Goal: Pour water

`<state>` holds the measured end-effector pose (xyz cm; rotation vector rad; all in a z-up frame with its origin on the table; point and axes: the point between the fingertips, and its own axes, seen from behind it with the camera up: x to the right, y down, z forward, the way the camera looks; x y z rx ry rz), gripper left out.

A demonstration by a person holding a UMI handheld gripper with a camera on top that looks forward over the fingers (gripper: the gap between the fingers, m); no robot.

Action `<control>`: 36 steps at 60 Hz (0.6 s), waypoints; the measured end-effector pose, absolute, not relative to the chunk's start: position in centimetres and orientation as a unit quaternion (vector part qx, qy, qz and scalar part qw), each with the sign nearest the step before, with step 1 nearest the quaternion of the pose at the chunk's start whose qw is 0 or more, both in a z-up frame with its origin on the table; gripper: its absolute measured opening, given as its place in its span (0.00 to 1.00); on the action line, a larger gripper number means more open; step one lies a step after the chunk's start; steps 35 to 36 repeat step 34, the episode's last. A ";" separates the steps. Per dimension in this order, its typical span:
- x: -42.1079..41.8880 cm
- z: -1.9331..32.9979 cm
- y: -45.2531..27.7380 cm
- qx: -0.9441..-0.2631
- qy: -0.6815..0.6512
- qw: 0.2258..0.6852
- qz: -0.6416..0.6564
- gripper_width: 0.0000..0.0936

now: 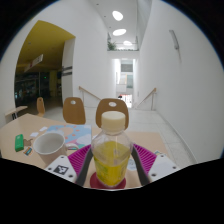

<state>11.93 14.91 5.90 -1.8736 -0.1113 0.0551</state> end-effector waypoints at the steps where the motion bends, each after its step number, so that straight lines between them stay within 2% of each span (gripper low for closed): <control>1: 12.1 5.9 14.7 -0.807 -0.043 0.589 0.022 0.95; 4: 12.0 6.1 14.3 -0.804 -0.034 0.593 0.021 0.91; 13: 11.0 7.7 10.6 -0.811 -0.028 0.583 0.047 0.91; 28: 9.3 8.0 -1.3 -0.806 -0.027 0.575 0.135 0.91; 36: 9.5 7.8 -3.2 -0.797 -0.008 0.579 0.172 0.92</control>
